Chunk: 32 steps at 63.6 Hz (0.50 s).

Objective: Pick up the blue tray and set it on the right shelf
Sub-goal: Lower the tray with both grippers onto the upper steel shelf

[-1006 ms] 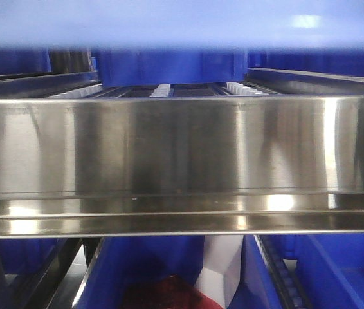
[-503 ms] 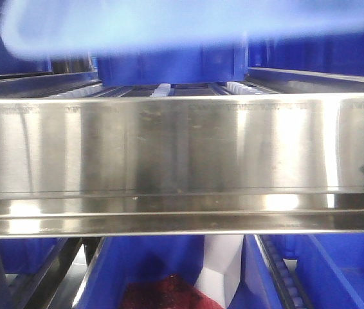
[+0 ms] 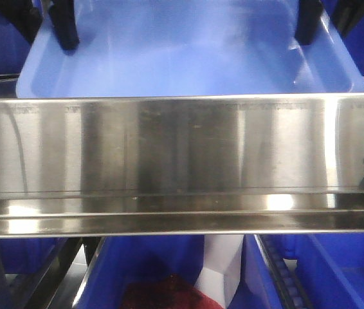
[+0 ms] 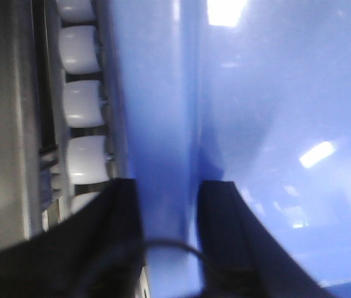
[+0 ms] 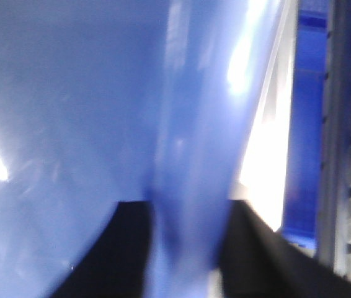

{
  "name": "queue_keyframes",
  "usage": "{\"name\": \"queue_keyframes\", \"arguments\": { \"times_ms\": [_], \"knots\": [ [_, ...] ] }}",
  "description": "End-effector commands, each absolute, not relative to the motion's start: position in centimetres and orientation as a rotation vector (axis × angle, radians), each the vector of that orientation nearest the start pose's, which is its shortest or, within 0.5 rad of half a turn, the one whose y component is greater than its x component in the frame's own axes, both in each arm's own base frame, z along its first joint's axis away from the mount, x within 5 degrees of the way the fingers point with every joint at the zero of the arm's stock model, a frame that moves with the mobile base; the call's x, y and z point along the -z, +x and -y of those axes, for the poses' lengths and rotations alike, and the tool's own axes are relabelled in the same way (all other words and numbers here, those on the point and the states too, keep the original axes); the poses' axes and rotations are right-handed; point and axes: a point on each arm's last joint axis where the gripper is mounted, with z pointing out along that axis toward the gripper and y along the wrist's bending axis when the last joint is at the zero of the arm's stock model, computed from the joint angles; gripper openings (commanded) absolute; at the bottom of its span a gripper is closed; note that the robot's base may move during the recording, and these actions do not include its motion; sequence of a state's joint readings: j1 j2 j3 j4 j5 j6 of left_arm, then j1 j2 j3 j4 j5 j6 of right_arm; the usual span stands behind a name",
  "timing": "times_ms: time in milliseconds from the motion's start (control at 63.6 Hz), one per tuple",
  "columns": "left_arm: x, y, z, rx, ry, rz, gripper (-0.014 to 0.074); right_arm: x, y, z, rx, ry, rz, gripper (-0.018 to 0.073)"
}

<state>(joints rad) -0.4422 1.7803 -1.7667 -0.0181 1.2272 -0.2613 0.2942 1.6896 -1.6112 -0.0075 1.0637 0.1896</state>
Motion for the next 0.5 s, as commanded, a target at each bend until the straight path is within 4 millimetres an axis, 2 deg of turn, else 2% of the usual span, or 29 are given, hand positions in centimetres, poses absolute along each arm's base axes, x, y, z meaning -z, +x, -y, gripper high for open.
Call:
{"name": "queue_keyframes", "arguments": {
  "times_ms": [0, 94, 157, 236, 346, 424, 487],
  "knots": [
    [-37.7, 33.6, 16.5, 0.290, 0.249, -2.628, 0.0379, -37.4, 34.3, -10.5, -0.190, -0.158, -2.526, 0.0640],
    [-37.7, 33.6, 16.5, 0.292, 0.249, -2.630, 0.0532, -37.6, 34.1, -10.5, -0.191, -0.158, -2.522, 0.0626],
    [-37.6, 33.5, 16.5, 0.287, 0.251, -2.642, 0.0576, -38.0, 33.9, -10.4, -0.193, -0.158, -2.513, 0.0623],
    [-37.7, 33.3, 16.4, 0.281, 0.265, -2.648, 0.0576, -38.9, 33.4, -10.3, -0.201, -0.155, -2.479, 0.0623],
    [-38.9, 32.4, 16.3, 0.280, 0.338, -2.611, 0.0575, -40.7, 32.0, -9.8, -0.215, -0.152, -2.422, 0.0614],
    [-40.6, 30.9, 16.2, 0.286, 0.391, -2.549, 0.0542, -41.9, 30.7, -9.4, -0.225, -0.149, -2.380, 0.0567],
    [-41.9, 29.8, 15.9, 0.267, 0.406, -2.501, 0.0498, -42.8, 29.5, -8.9, -0.206, -0.151, -2.338, 0.0493]
  ]
}}
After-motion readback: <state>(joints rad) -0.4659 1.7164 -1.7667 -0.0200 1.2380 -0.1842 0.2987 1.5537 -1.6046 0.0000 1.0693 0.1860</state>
